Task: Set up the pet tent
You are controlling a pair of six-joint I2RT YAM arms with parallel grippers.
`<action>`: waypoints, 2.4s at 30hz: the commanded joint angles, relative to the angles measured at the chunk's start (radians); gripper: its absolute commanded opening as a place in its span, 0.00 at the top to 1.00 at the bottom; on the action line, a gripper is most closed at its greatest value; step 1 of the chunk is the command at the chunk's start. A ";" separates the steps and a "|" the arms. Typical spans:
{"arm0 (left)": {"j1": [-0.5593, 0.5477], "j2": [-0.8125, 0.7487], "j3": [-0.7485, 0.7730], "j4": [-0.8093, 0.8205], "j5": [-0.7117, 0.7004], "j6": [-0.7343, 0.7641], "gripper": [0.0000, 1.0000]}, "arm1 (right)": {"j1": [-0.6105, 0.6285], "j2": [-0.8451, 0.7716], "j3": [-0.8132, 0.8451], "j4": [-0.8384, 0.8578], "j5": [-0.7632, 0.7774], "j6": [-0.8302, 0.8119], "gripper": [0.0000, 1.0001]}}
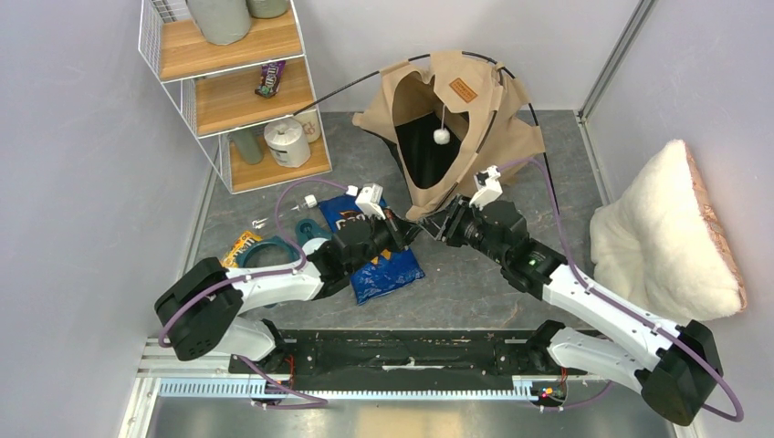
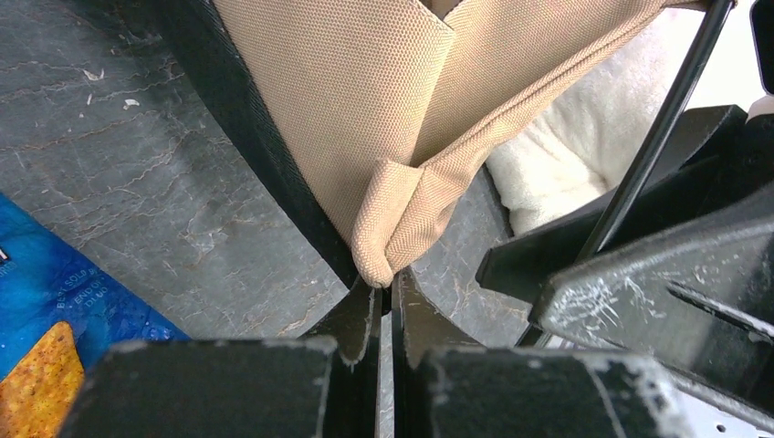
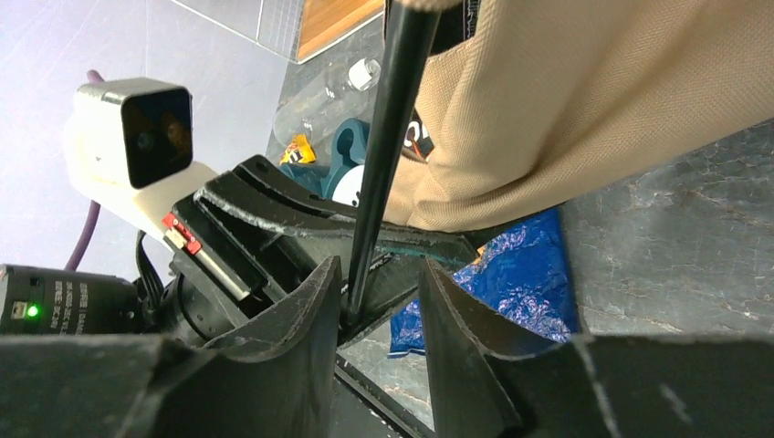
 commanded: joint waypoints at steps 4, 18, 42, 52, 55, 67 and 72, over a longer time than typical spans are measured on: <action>-0.004 0.019 0.001 0.045 -0.027 -0.048 0.98 | 0.013 -0.007 -0.011 0.034 -0.018 -0.061 0.58; -0.004 0.020 0.005 0.021 0.016 0.044 0.98 | 0.017 -0.002 0.034 0.009 0.080 -0.102 1.00; -0.022 0.079 -0.149 0.231 0.158 0.487 0.98 | 0.017 -0.077 0.041 0.344 0.461 -0.173 1.00; -0.041 0.111 -0.165 0.224 0.090 0.519 0.98 | 0.016 0.044 0.127 0.413 0.543 -0.139 1.00; -0.044 0.108 -0.180 0.237 0.072 0.517 0.98 | 0.015 0.059 0.136 0.416 0.588 -0.143 1.00; -0.061 0.104 -0.229 0.289 0.020 0.556 0.98 | 0.014 0.109 0.188 0.408 0.693 -0.164 1.00; -0.073 0.107 -0.231 0.289 0.000 0.573 0.98 | 0.014 0.125 0.196 0.403 0.728 -0.161 1.00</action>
